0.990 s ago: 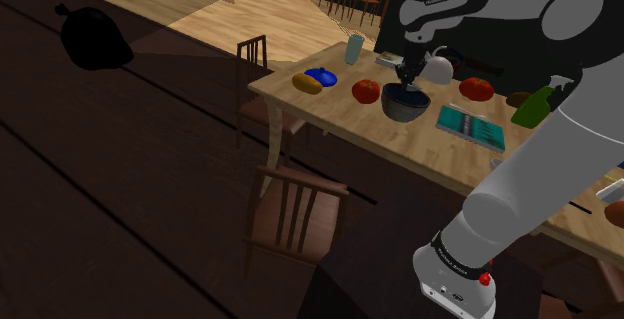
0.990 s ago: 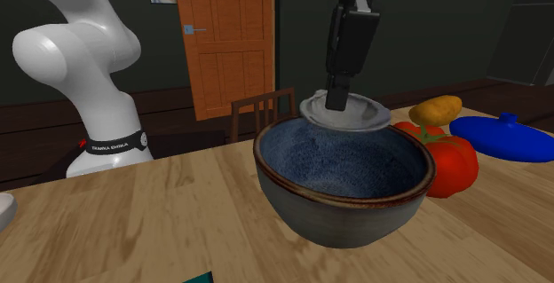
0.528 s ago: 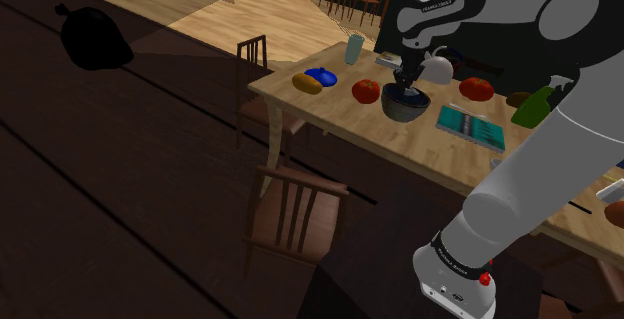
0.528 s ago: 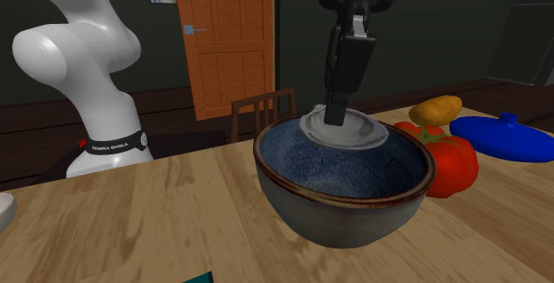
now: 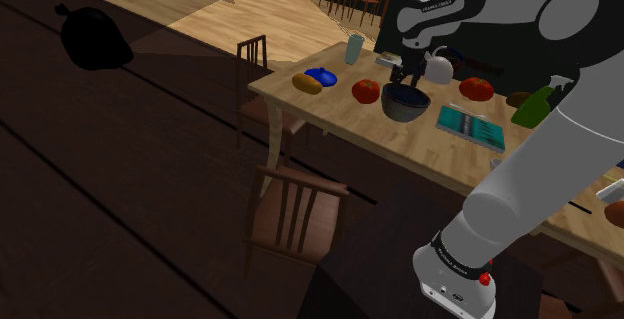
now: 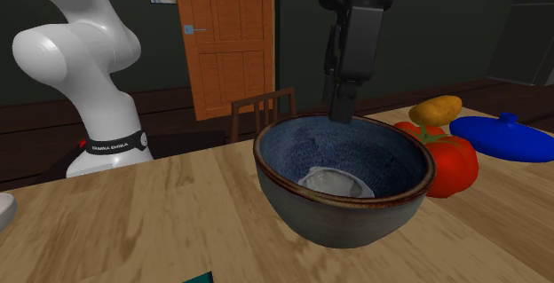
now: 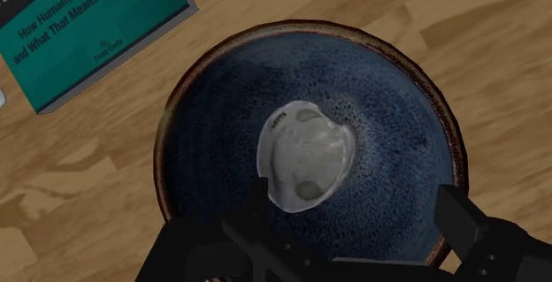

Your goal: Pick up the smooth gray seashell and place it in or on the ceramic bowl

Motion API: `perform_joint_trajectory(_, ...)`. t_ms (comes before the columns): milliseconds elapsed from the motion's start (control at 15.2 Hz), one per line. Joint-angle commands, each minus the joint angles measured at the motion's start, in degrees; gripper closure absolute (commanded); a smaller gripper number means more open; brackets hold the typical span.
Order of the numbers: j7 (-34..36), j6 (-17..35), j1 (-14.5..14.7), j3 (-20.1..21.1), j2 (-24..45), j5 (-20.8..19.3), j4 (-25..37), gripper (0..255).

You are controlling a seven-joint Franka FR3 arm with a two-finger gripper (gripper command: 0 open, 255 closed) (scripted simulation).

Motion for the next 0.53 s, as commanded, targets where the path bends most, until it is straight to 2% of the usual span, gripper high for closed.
perform_joint_trajectory(0, 0.0, 0.0, 0.0, 0.0, 0.0, 0.0, 0.0, 0)
perform_joint_trajectory(264, 0.0, -7.19, 0.6, 0.62, -1.05, 0.11, 6.1, 0)
perform_joint_trajectory(462, 0.0, -7.19, 0.6, 0.62, -1.05, 0.11, 6.1, 0)
